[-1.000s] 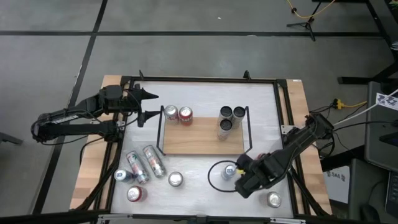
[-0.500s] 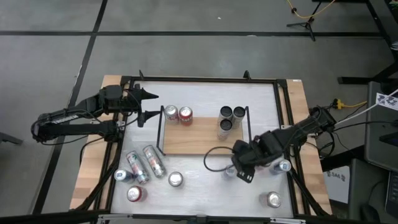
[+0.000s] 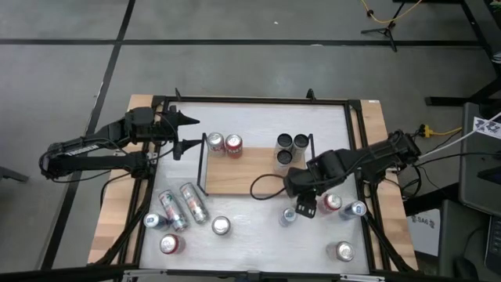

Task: Place canned beverage on shelf
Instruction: Put the right white-yellow soda can on the shelf aligned with the other white-yellow soda can

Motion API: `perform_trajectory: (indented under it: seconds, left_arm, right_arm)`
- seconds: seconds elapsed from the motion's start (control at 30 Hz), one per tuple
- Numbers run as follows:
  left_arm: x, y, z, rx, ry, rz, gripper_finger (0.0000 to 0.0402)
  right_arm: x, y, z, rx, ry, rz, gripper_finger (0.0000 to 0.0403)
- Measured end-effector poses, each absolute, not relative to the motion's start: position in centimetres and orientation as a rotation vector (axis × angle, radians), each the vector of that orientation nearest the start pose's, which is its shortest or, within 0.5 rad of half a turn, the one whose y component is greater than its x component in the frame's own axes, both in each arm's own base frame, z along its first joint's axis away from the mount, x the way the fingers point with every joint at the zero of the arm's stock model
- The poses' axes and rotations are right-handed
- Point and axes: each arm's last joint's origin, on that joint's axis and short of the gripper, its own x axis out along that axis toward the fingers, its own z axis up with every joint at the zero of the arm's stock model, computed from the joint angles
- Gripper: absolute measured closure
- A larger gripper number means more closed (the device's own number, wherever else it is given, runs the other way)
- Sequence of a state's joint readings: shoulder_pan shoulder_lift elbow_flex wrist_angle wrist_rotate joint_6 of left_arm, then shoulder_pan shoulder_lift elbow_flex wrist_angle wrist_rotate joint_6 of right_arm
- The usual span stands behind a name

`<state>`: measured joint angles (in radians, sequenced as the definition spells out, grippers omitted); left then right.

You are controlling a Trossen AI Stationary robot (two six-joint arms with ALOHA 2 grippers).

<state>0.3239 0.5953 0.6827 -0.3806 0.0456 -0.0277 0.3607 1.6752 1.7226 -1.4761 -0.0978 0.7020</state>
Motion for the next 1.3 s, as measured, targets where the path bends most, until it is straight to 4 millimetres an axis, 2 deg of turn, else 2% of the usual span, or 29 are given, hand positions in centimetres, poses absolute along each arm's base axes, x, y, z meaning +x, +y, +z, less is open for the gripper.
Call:
perform_trajectory:
  seconds: [0.37, 0.77, 1.3]
  left_arm:
    - [12.6, 4.1, 30.5, -0.081, 0.285, 0.28, 0.0049]
    - [12.6, 4.1, 30.5, -0.081, 0.285, 0.28, 0.0049]
    - [12.6, 4.1, 30.5, -0.078, 0.286, 0.28, 0.0049]
  right_arm:
    - [29.0, 8.9, 34.2, 0.28, 1.468, -0.058, 0.0146]
    - [29.1, 6.2, 34.1, 0.17, 1.499, -0.069, 0.0145]
    - [29.6, 2.3, 34.1, 0.15, 1.501, -0.077, 0.0145]
